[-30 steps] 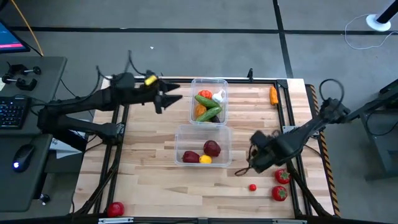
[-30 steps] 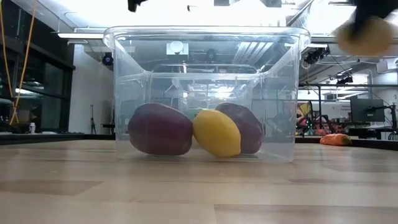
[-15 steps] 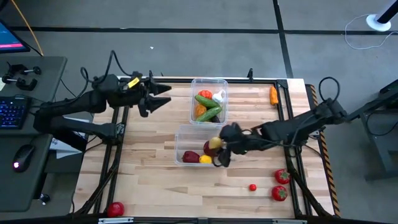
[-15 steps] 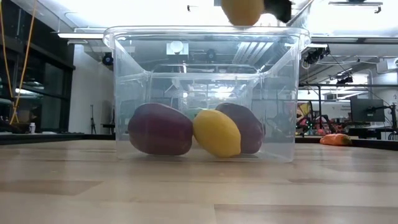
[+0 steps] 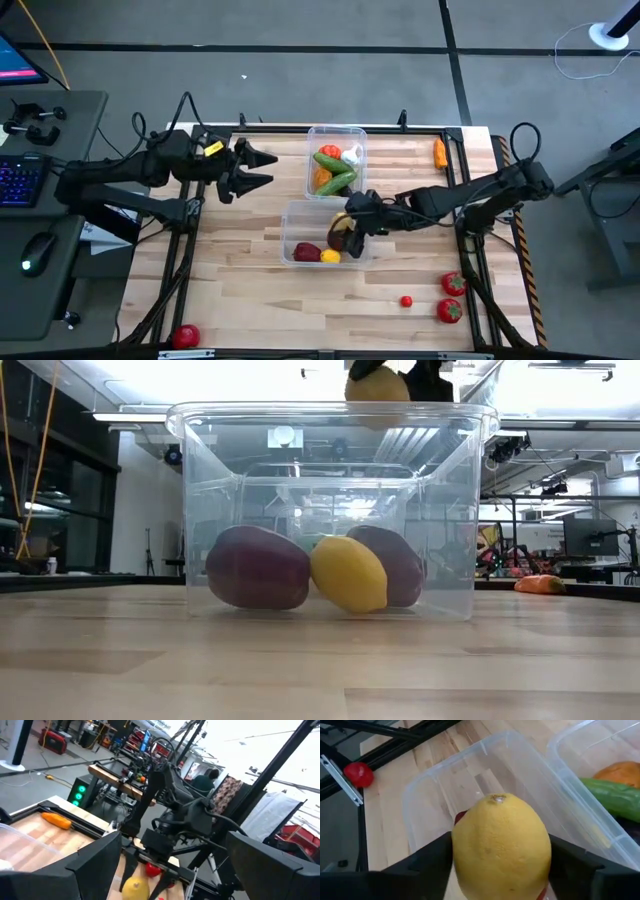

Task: Sort produce into baskets
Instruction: Put the yellow lemon in the bottom transparent bin, then put the red tomato into the bottom transparent bin

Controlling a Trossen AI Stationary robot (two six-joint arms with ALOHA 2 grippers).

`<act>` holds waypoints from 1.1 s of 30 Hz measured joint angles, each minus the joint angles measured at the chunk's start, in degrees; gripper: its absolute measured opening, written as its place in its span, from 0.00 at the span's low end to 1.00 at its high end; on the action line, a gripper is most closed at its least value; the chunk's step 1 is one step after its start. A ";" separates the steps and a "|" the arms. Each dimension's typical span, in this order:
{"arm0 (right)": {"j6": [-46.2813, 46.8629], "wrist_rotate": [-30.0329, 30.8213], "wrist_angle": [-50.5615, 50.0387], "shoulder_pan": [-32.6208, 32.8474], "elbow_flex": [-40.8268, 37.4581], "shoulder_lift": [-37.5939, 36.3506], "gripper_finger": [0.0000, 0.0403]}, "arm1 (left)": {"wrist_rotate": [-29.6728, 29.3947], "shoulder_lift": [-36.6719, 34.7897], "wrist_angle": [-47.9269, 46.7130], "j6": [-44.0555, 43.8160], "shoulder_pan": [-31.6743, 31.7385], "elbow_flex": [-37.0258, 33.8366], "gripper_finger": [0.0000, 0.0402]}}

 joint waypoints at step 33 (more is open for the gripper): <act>-9.44 3.96 -8.21 -9.03 0.07 -15.95 0.91 | 39.58 38.11 -61.47 -20.35 -42.55 7.83 0.85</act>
